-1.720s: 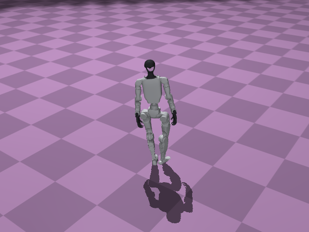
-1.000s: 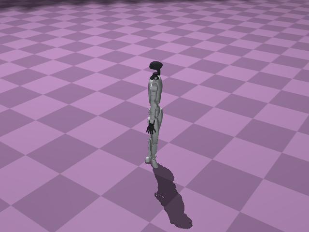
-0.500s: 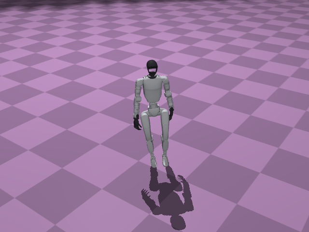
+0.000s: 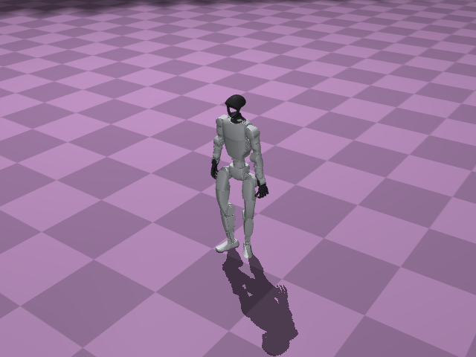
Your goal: In place motions
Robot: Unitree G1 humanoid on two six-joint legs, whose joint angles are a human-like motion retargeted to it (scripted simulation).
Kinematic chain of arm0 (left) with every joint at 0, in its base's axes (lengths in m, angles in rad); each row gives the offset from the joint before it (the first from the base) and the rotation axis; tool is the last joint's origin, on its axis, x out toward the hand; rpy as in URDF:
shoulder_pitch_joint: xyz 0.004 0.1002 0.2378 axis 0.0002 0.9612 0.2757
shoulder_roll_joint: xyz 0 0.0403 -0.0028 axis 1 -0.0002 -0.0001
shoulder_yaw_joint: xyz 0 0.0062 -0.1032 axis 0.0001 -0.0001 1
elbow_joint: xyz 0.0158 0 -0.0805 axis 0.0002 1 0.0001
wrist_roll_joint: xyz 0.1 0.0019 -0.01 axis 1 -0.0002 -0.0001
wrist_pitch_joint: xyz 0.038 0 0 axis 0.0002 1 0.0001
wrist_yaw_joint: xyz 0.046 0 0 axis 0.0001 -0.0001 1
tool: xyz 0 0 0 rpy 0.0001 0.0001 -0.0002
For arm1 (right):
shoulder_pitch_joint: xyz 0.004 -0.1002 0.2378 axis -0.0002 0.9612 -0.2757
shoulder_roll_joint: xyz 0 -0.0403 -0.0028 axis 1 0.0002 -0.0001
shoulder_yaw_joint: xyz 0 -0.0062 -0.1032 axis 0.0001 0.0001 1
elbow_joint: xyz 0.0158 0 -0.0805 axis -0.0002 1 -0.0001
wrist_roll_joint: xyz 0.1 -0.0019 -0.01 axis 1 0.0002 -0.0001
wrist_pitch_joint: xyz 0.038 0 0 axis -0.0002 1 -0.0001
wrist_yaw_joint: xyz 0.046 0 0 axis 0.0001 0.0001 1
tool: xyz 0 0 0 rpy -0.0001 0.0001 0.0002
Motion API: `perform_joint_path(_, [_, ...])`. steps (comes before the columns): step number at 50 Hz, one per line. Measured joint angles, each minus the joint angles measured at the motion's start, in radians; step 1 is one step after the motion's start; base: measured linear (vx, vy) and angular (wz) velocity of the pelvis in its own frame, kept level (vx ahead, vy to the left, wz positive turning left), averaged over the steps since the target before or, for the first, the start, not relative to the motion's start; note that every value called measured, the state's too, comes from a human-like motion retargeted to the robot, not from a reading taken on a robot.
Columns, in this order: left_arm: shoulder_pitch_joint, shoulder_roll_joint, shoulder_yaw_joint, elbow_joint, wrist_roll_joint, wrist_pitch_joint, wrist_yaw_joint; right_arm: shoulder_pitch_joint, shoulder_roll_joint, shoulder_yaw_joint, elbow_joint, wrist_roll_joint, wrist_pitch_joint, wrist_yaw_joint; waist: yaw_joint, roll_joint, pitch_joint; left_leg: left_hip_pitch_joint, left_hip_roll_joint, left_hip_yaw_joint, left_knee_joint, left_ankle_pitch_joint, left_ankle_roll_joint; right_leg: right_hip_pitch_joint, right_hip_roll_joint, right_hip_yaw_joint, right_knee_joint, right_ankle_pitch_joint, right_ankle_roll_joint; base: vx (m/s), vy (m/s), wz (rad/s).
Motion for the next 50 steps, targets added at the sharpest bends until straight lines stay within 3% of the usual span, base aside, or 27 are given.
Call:
perform_joint_path(5, [0.013, -0.005, -0.094, -0.007, 0.146, -0.004, 0.021, -0.029, 0.013, 0.066, -0.025, -0.066, -0.005, 0.041, -0.017, 0.016, 0.004, 0.066, 0.02, 0.217, -0.045, -0.016, -0.04, 0.013, -0.038, -0.243, 0.003, -0.048, 0.006, -0.23, -0.12, -3.14])
perform_joint_path(10, [0.017, -0.024, -0.101, -0.038, 0.201, -0.012, 0.02, -0.037, 0.017, 0.063, -0.02, -0.086, 0.003, 0.07, -0.028, 0.053, -0.017, 0.108, 0.015, 0.367, -0.093, -0.024, -0.077, 0.009, -0.038, -0.34, -0.01, 0.003, -0.031, -0.14, -0.19, -2.81])
perform_joint_path(13, [0.016, -0.025, -0.066, -0.049, 0.174, -0.017, 0.005, -0.03, 0.019, 0.04, -0.002, -0.06, 0.007, 0.063, -0.065, 0.065, -0.029, 0.129, 0.001, 0.435, -0.104, -0.02, -0.099, 0.02, -0.023, -0.341, -0.064, 0.063, 0.005, -0.04, -0.14, -1.99])
perform_joint_path(15, [0.009, -0.016, -0.039, -0.051, 0.16, -0.016, -0.001, -0.024, 0.022, 0.017, 0.02, -0.031, 0.009, 0.05, -0.108, 0.075, -0.03, 0.146, 0.003, 0.467, -0.103, -0.009, -0.115, 0.018, 0.001, -0.3, -0.111, 0.16, 0.009, -0.06, -0.38, -1.38])
perform_joint_path(20, [-0.013, 0.022, -0.013, -0.062, 0.179, -0.009, 0.03, -0.009, 0.018, -0.043, 0.122, 0.066, 0.021, 0.036, -0.159, 0.096, -0.04, 0.194, 0.023, 0.539, -0.069, 0.053, -0.157, 0.029, 0.063, -0.183, -0.176, 0.17, -0.003, 0.04, -0.25, -1.01])
perform_joint_path(26, [-0.004, 0.034, -0.08, -0.117, 0.224, -0.019, 0.038, 0.035, -0.005, -0.103, 0.213, 0.081, 0.048, 0.045, -0.11, 0.08, -0.1, 0.265, 0.019, 0.552, 0.028, 0.217, -0.162, 0.016, 0.015, -0.082, -0.137, 0.148, 0.033, 0.25, -0.17, -0.96])
perform_joint_path(30, [0.029, 0.002, -0.053, -0.153, 0.187, -0.027, 0.03, 0.049, 0.01, -0.101, 0.19, 0.031, 0.048, 0.04, -0.065, -0.011, -0.092, 0.294, 0.042, 0.447, 0.231, 0.347, -0.063, 0.077, -0.069, -0.005, -0.147, 0.152, 0.056, 0.27, -0.2, -1.32])
perform_joint_path(32, [0.033, -0.016, -0.044, -0.159, 0.158, -0.034, 0.014, 0.044, 0.018, -0.095, 0.159, 0.01, 0.04, 0.051, -0.043, -0.029, -0.077, 0.246, 0.09, 0.324, 0.394, 0.326, -0.101, 0.1, -0.08, 0.036, -0.152, 0.158, 0.052, 0.24, -0.16, -1.32])
perform_joint_path(33, [0.031, -0.027, -0.043, -0.156, 0.148, -0.036, 0.008, 0.043, 0.02, -0.092, 0.139, 0.001, 0.038, 0.06, -0.025, -0.027, -0.072, 0.202, 0.102, 0.24, 0.456, 0.301, -0.149, 0.103, -0.075, 0.057, -0.152, 0.163, 0.047, 0.21, -0.14, -1.39])
perform_joint_path(35, [0.025, -0.049, -0.054, -0.145, 0.137, -0.034, 0.009, 0.041, 0.027, -0.082, 0.093, -0.01, 0.033, 0.07, 0.012, -0.014, -0.068, 0.102, 0.07, 0.034, 0.511, 0.247, -0.233, 0.099, -0.057, 0.09, -0.15, 0.171, 0.033, 0.15, -0.09, -1.39])
perform_joint_path(36, [0.019, -0.057, -0.066, -0.139, 0.136, -0.033, 0.011, 0.037, 0.031, -0.076, 0.069, -0.013, 0.027, 0.069, 0.026, -0.011, -0.063, 0.075, 0.055, -0.01, 0.517, 0.213, -0.243, 0.097, -0.053, 0.107, -0.146, 0.172, 0.027, 0.12, -0.08, -1.26])
perform_joint_path(40, [-0.007, -0.066, -0.12, -0.132, 0.166, -0.046, -0.007, 0.015, 0.046, -0.053, -0.021, -0.02, 0.003, 0.054, 0.058, 0.003, -0.038, 0.003, 0.026, -0.094, 0.459, 0.094, -0.207, 0.105, -0.036, 0.166, -0.136, 0.176, 0.014, 0.11, -0.05, -0.93])
perform_joint_path(45, [-0.008, -0.065, -0.145, -0.152, 0.206, -0.055, -0.018, -0.005, 0.07, -0.028, -0.062, -0.005, -0.022, 0.045, 0.07, 0.06, -0.033, -0.087, -0.036, -0.27, 0.198, -0.041, -0.163, 0.13, 0.038, 0.206, -0.135, 0.169, -0.003, 0.14, 0.01, -0.62])
perform_joint_path(47, [-0.001, -0.068, -0.141, -0.158, 0.196, -0.058, -0.022, -0.012, 0.072, -0.022, -0.051, 0.003, -0.024, 0.048, 0.07, 0.078, -0.032, -0.103, -0.06, -0.325, 0.121, 0.043, -0.104, 0.147, 0.061, 0.218, -0.131, 0.162, -0.012, 0.19, 0.03, -0.17])
perform_joint_path(48, [0.003, -0.069, -0.133, -0.159, 0.19, -0.059, -0.026, -0.017, 0.072, -0.018, -0.039, 0.004, -0.022, 0.051, 0.052, 0.081, -0.04, -0.11, -0.081, -0.398, 0.134, -0.005, -0.117, 0.147, 0.062, 0.215, -0.128, 0.159, -0.015, 0.2, 0.03, 0.12])
perform_joint_path(50, [0.018, -0.068, -0.1, -0.157, 0.18, -0.061, -0.03, -0.021, 0.076, 0.003, -0.017, 0.001, -0.013, 0.052, 0.042, 0.087, -0.052, -0.095, -0.02, -0.274, 0.136, 0.001, -0.143, 0.145, 0.072, 0.238, -0.117, 0.155, -0.021, 0.19, 0.02, -0.15])
